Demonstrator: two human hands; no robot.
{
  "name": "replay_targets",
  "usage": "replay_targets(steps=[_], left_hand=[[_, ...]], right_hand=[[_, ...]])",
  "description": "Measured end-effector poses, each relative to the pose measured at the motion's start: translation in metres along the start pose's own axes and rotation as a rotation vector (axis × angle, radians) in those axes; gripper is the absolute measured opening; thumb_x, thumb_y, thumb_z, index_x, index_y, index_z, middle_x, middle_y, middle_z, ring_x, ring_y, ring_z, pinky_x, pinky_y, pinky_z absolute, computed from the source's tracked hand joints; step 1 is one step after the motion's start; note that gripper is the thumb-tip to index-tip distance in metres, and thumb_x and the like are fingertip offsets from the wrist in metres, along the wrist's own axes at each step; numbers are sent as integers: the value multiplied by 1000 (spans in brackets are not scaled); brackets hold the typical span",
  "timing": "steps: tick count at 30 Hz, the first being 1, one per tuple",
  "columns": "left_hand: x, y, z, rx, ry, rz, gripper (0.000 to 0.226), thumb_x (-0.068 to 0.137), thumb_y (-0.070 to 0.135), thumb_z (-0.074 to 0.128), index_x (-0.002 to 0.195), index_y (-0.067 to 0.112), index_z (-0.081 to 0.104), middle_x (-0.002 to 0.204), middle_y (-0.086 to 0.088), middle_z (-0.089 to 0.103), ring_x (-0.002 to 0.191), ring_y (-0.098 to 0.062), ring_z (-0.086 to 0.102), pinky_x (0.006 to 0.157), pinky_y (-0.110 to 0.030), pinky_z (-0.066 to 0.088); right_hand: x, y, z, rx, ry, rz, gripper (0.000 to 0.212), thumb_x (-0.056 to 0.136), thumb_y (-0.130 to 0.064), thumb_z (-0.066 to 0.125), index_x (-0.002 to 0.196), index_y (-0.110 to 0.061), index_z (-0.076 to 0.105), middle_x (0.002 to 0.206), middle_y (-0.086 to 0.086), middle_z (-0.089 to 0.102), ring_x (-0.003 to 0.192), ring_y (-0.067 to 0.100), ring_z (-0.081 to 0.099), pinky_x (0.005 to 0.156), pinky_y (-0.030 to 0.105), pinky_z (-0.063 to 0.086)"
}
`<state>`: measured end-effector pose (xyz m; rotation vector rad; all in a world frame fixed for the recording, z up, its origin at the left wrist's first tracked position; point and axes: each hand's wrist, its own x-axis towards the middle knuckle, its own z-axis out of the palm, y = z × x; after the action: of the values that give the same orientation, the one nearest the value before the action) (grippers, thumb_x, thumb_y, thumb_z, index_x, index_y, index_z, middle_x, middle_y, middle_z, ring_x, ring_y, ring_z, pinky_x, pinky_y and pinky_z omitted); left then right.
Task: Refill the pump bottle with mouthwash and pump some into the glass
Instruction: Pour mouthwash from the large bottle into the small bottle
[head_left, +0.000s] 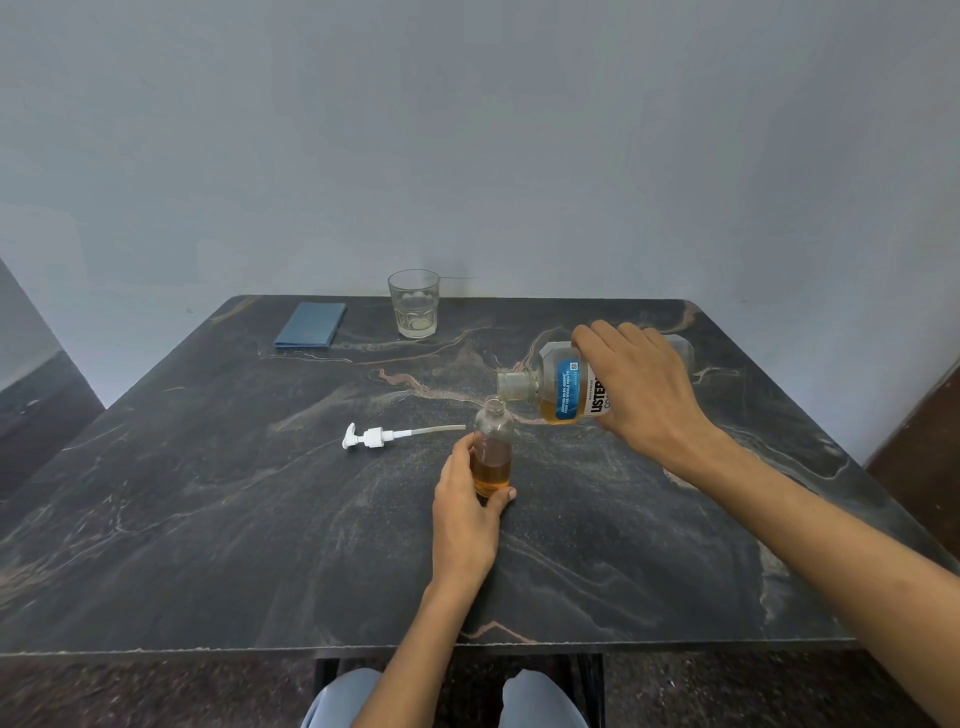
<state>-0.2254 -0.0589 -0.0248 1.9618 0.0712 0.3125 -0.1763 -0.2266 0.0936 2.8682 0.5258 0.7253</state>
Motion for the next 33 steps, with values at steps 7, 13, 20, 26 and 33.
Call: replay_targets(steps=[7,13,20,26,33], left_hand=[[0,-1,0,-10,0,4,66,77,7,75,132,22,43,124,3,56,115,-15,54,102,-40,45],[0,-2,0,-10,-7,4,67,77,7,74,133,22,42,125,3,56,116,-15,54,102,-41,45],[0,-2,0,-7,-1,12,66,77,7,74,133,23,42,123,5,55,114,-14,54,102,-40,45],[1,-2,1,-3,-2,11,66,77,7,74,133,24,42,124,4,55,115,-14,53,102,-40,45],[1,-3,1,-3,2,6,67,77,7,74,133,23,42,124,4,55,115,-14,54,102,-40,45]], right_hand=[[0,1,1,28,8,1,65,62,-19,85,114,-18,47,104,3,56,88,18,49,77,32,40],[1,1,2,-2,14,-5,67,58,-18,87,112,-19,46,100,0,55,84,16,48,76,32,41],[0,1,2,14,12,3,65,60,-18,85,112,-19,46,102,1,56,86,17,49,78,32,42],[0,0,1,21,2,2,66,62,-19,85,114,-19,46,104,2,56,88,17,49,79,32,40],[1,0,-1,7,-8,-3,64,64,-19,84,115,-19,45,105,1,55,89,17,47,78,30,39]])
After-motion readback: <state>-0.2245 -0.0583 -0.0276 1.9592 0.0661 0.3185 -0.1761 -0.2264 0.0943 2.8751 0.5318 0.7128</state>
